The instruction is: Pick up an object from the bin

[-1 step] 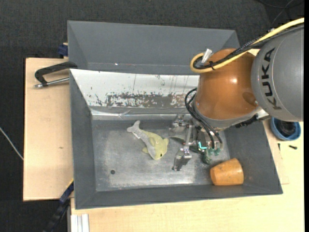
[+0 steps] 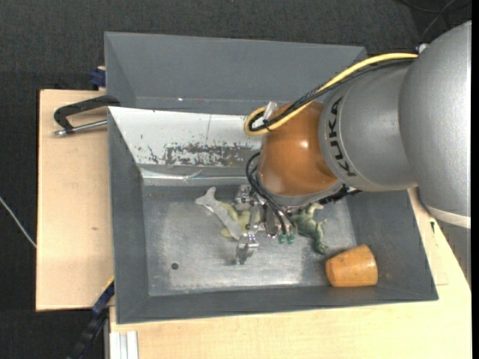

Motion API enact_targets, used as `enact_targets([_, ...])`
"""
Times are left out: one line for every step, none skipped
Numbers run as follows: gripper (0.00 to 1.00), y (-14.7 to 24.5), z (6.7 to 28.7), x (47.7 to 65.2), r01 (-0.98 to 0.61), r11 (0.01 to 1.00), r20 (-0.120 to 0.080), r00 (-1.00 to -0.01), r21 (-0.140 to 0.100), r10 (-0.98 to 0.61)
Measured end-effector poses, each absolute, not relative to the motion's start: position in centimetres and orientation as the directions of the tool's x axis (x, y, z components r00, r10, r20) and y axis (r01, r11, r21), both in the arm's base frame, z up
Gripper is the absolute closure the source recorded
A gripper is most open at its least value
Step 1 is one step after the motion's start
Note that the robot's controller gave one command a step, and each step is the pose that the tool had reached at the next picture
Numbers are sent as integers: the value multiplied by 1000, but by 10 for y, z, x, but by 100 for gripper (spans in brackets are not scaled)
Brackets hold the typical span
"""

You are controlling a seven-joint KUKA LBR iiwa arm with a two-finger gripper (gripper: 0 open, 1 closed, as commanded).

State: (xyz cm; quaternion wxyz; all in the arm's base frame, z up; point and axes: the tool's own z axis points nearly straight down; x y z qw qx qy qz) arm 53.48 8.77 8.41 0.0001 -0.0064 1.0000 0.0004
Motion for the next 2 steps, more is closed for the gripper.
enact_targets([100,87,90,538,-11,1000,-13,-1000,3,-11])
enact_targets([100,86,288,546,49,999,-15,-999,4,50])
